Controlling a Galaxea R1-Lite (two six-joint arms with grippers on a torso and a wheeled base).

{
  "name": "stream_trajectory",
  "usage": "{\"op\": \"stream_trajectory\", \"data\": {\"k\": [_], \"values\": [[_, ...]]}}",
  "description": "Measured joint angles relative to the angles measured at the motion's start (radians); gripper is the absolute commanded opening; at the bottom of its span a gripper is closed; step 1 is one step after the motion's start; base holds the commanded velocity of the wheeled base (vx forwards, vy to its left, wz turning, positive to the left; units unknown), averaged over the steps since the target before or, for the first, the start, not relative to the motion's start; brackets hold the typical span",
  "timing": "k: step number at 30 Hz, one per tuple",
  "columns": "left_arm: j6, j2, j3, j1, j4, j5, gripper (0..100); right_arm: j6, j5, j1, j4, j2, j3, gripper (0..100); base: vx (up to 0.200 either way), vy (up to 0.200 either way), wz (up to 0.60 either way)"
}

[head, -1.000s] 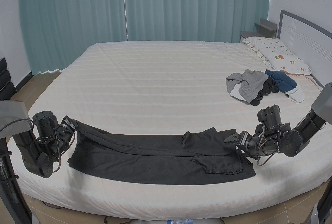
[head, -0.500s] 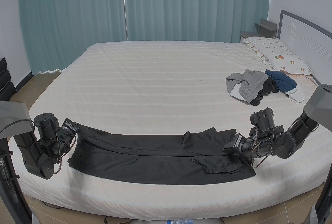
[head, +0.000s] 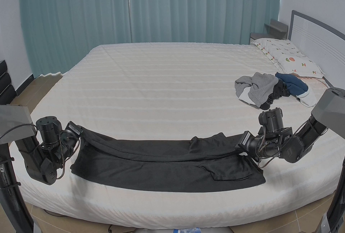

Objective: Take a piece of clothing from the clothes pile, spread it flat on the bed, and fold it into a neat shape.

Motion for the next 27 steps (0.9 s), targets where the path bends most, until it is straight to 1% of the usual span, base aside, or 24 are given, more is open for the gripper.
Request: {"op": "stream_trajectory", "data": {"k": [5, 8, 10, 12, 15, 17, 19, 22, 25, 27], "values": [[-0.001, 0.000, -0.035, 0.005, -0.001, 0.000, 0, 0.017, -0.007, -0.009, -0.078, 0.000, -0.007, 0, 0.000, 0.000, 0.00], [-0.010, 0.002, -0.066, 0.009, -0.003, 0.002, 0, 0.046, -0.030, -0.011, -0.181, 0.005, -0.009, 0, 0.000, 0.000, 0.00], [-0.023, 0.004, -0.086, 0.013, -0.005, 0.003, 0, 0.056, -0.056, -0.012, -0.270, 0.012, -0.009, 0, 0.000, 0.000, 0.00], [-0.032, 0.007, -0.096, 0.018, -0.005, 0.005, 0, 0.060, -0.074, -0.013, -0.329, 0.019, -0.006, 0, 0.000, 0.000, 0.00], [-0.036, 0.011, -0.099, 0.025, -0.005, 0.006, 0, 0.056, -0.089, -0.015, -0.364, 0.029, 0.011, 0, 0.000, 0.000, 0.00], [-0.031, 0.014, -0.090, 0.030, -0.005, 0.003, 0, 0.038, -0.094, -0.016, -0.350, 0.032, 0.030, 0, 0.000, 0.000, 0.00], [0.004, 0.017, -0.072, 0.033, -0.003, -0.005, 0, 0.006, -0.096, -0.016, -0.326, 0.033, 0.051, 0, 0.000, 0.000, 0.00], [0.096, 0.024, -0.029, 0.038, -0.001, -0.023, 0, -0.043, -0.097, -0.016, -0.294, 0.029, 0.084, 0, 0.000, 0.000, 0.00], [0.149, 0.036, 0.004, 0.042, 0.001, -0.036, 0, -0.101, -0.097, -0.012, -0.260, 0.023, 0.113, 0, 0.000, 0.000, 0.00], [0.206, 0.050, 0.023, 0.046, 0.007, -0.040, 0, -0.127, -0.096, -0.003, -0.244, 0.019, 0.132, 0, 0.000, 0.000, 0.00]]}}
